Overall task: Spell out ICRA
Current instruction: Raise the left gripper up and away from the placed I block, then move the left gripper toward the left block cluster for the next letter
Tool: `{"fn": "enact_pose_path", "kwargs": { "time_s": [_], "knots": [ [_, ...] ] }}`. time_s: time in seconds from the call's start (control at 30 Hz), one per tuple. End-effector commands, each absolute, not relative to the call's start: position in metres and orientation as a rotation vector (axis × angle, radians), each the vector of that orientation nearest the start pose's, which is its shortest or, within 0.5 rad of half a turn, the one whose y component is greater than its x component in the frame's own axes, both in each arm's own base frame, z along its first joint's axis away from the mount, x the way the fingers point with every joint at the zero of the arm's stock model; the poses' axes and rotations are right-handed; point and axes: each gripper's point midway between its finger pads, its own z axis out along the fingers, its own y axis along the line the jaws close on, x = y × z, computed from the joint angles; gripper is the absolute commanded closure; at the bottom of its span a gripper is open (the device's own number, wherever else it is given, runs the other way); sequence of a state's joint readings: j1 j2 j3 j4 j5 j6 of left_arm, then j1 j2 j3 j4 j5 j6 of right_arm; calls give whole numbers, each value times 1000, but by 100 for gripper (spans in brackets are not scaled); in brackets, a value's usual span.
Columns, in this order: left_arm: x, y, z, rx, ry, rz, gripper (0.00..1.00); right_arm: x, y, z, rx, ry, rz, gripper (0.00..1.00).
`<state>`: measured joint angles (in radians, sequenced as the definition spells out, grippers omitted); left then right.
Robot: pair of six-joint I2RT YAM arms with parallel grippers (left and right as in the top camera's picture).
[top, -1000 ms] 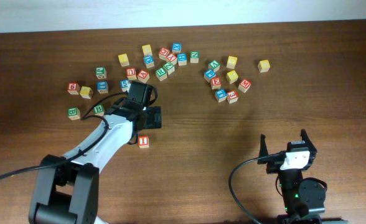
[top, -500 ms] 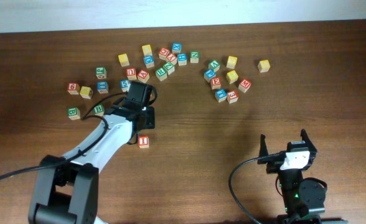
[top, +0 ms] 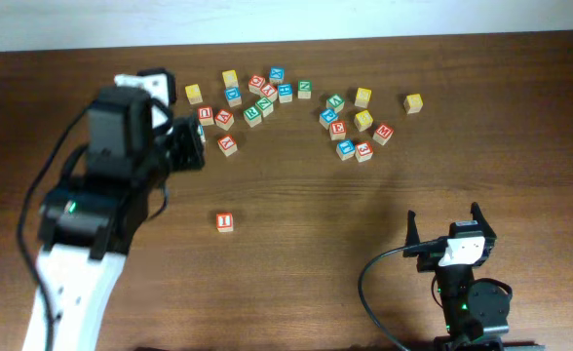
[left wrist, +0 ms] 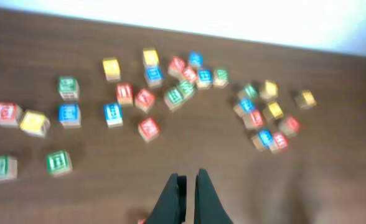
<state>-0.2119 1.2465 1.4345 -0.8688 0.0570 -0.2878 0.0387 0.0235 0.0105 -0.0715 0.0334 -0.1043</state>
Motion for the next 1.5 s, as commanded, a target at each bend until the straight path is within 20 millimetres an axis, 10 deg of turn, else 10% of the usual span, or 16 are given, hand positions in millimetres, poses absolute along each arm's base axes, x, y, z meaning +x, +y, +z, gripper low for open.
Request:
{"fn": "enact_pose_path", "kwargs": {
  "time_s": [0.0,0.37,0.53,0.7,1.47],
  "knots": [
    [323,-92,304,-21,2349,-396,100,247,3,152,-87,1663,-78,2],
    [302,-88,280,-35,2486,-372,100,247,3,152,-87,1663,-78,2],
    [299,-87,277,-37,2505,-368,83,247,3,152,-87,1663,-78,2],
    [299,-86,276,-39,2505,-363,100,247,3,152,-87,1663,-78,2],
    [303,-87,262,-43,2541,-357,100,247,3,152,-87,1663,-78,2]
  ]
}}
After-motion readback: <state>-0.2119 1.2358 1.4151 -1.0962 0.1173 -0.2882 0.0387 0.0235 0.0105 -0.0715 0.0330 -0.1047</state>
